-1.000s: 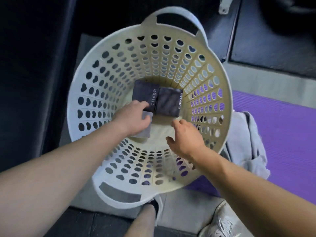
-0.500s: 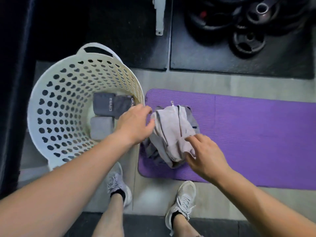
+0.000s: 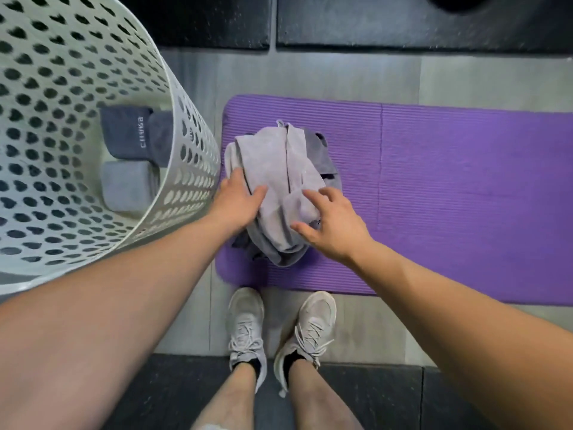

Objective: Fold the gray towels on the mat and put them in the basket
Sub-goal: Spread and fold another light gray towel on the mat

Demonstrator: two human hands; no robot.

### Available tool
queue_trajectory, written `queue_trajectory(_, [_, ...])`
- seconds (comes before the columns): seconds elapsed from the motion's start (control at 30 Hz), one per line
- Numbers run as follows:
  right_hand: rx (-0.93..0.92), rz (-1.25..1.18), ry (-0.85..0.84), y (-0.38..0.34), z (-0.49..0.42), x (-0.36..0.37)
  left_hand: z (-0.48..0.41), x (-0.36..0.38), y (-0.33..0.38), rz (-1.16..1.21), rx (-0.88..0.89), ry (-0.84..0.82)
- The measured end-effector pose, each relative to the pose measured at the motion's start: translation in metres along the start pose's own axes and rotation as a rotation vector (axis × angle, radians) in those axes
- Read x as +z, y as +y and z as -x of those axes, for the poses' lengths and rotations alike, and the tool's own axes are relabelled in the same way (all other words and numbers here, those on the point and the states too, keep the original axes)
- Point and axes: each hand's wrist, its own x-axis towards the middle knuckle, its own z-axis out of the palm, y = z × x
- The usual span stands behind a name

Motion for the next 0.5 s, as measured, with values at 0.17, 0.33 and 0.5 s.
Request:
queue_trajectory(0.17, [0.042, -0.021, 0.065, -0.012, -0.038, 0.038, -0.039, 0.016, -0.022, 0.217, 0.105, 0.002])
queue_trajectory(0.33, [0.079, -0.092, 0.155, -0.009, -0.056, 0.05, -0.05, 0.024, -0.022, 0.197, 0.113, 0.123])
queue_trajectory(0.5, [0.077, -0.322, 0.164, -0.014, -0.048, 0.03, -0.031, 0.013, -0.006, 0.21, 0.146, 0.199])
